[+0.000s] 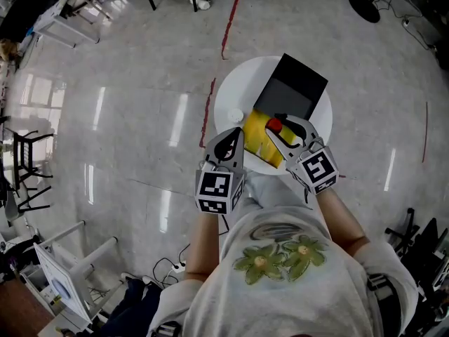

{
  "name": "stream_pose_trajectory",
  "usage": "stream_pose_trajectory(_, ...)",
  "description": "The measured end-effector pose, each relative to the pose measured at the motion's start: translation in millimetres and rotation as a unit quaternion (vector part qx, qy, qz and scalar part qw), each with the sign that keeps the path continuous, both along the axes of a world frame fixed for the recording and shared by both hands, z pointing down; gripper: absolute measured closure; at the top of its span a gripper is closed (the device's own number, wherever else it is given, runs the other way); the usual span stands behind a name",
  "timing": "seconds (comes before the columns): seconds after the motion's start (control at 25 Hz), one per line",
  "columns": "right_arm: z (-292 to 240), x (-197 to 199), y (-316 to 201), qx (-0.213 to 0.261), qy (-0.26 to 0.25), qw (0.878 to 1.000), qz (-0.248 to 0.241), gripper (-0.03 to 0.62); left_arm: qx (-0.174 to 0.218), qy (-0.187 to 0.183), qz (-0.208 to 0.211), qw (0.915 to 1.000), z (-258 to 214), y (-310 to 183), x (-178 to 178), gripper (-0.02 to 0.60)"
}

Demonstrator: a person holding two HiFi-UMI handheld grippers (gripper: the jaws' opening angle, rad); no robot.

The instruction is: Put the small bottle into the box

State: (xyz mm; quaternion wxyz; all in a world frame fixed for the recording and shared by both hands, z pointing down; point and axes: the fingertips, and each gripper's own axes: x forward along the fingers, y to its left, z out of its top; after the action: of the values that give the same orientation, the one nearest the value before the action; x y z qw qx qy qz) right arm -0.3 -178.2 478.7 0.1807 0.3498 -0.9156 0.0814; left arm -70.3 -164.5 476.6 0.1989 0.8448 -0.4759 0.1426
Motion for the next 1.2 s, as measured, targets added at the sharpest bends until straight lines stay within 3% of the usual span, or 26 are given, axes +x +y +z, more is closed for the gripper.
stream_pose_trajectory(1.2, 64, 0, 9, -0.055, 0.043, 0.997, -0.021, 0.448, -0.028, -0.007, 0.0, 0.9996, 24, 3, 0, 0.581)
